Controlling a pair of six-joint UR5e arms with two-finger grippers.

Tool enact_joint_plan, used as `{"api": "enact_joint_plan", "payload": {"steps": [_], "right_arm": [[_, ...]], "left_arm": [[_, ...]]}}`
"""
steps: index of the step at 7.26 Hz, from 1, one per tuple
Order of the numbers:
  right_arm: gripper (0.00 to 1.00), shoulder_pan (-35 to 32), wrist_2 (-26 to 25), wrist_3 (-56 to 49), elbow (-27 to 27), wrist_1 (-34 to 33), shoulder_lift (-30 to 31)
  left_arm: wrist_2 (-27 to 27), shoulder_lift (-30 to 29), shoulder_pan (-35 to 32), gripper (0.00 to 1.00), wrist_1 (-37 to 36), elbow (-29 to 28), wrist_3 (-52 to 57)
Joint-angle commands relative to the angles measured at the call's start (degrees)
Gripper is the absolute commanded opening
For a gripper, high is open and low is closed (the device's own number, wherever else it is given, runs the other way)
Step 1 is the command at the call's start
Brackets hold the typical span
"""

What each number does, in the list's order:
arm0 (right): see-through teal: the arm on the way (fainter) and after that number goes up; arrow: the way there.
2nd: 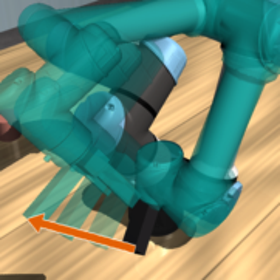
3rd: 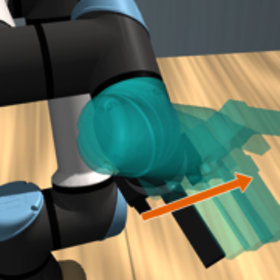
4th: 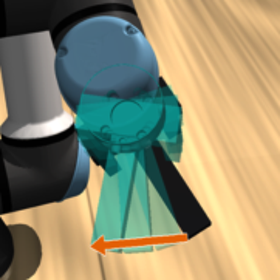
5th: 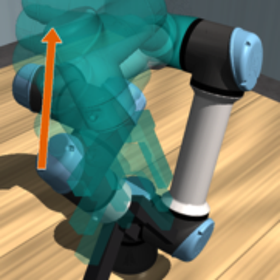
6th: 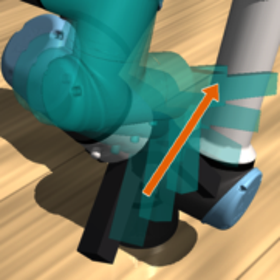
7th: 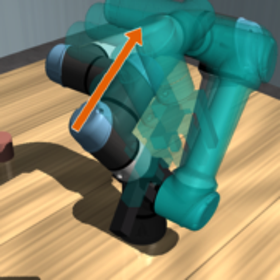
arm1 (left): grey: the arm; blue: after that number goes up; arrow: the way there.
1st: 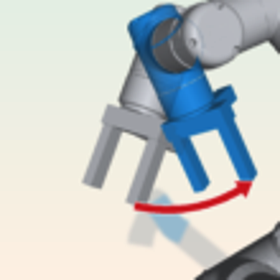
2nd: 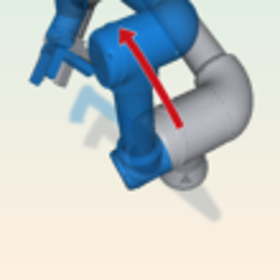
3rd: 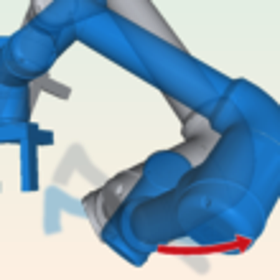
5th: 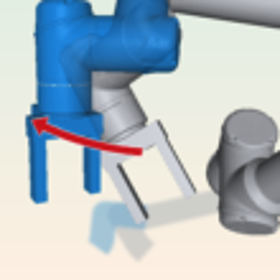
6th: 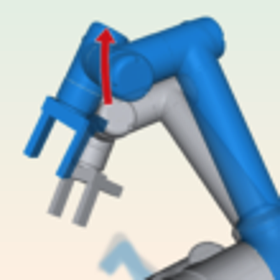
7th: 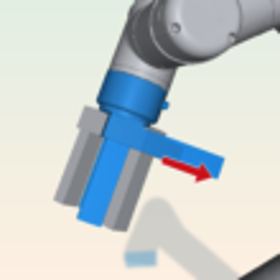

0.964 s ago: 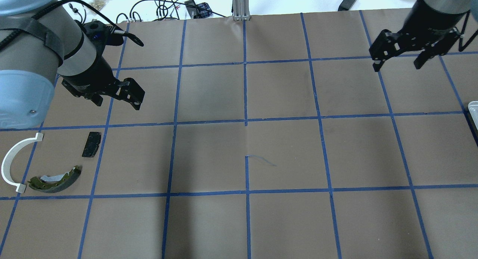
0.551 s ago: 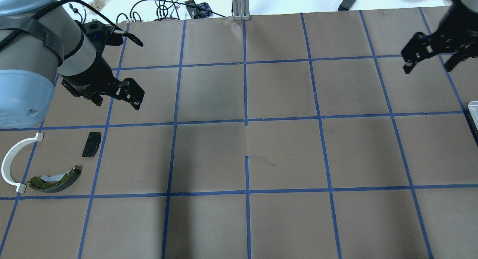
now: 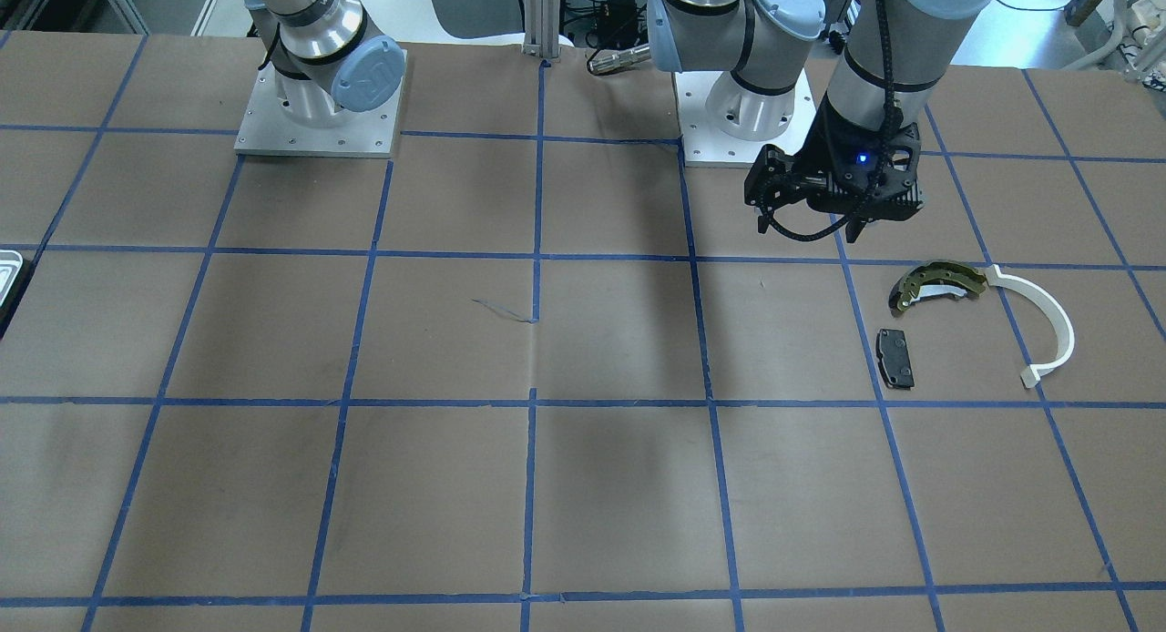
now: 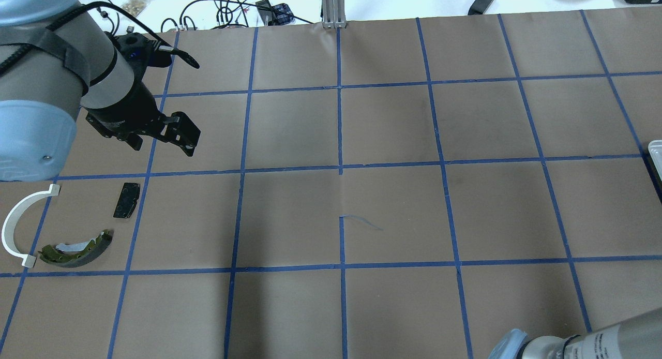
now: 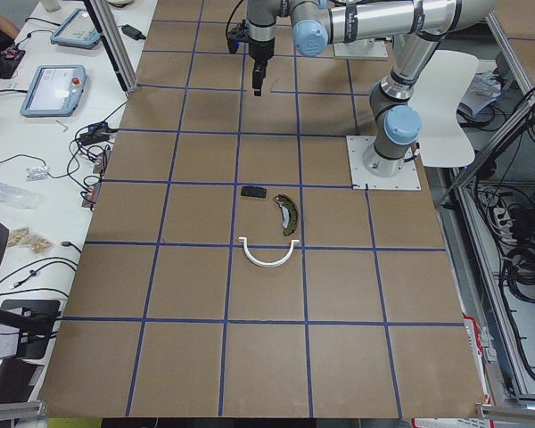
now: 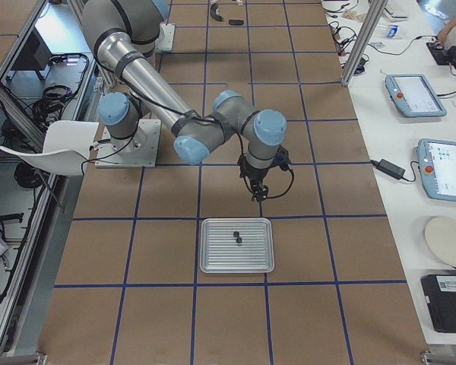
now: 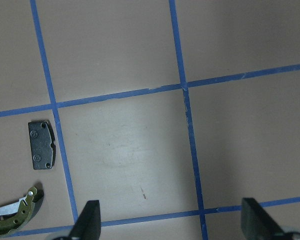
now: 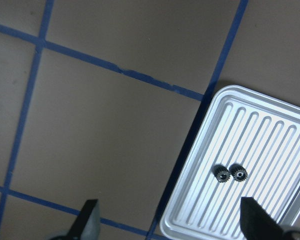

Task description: Place bearing gear from tray to pile

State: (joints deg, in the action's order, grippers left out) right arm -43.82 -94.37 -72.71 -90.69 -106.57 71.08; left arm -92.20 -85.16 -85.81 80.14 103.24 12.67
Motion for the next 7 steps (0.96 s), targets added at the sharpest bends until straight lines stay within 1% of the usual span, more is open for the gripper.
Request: {"api": "enact_joint_plan", "payload": {"steps": [1,2,3,5,6,7], "right_arm": [[1.00,4.6,0.1,-15.6,0.0,-7.7,-6.6],[1.00,5.8,0.1,-20.6,0.0,-12.0,-9.6],[1.00,6.0,0.0,-23.3,0.0,-16.4,-12.0],[1.00,6.0,0.0,-22.7,-0.5,-16.9,-12.8],[1.00,6.0,0.3,-23.1,-1.2,-17.2,-12.8],[1.00,6.0,-0.1,-25.8,-1.5,-16.7,-12.9]], "left_arm": [[0.2,-0.4,0.4,1.00,-1.2,0.6,-0.2],[0.4,-0.4,0.4,1.00,-2.2,0.6,-0.3],[0.4,0.1,0.4,1.00,-2.2,0.6,-0.3],[0.2,-0.5,0.3,1.00,-2.2,0.7,0.0],[0.5,0.3,0.5,1.00,-2.2,0.6,0.0],[0.4,-0.6,0.4,1.00,-2.3,0.7,0.0]]}}
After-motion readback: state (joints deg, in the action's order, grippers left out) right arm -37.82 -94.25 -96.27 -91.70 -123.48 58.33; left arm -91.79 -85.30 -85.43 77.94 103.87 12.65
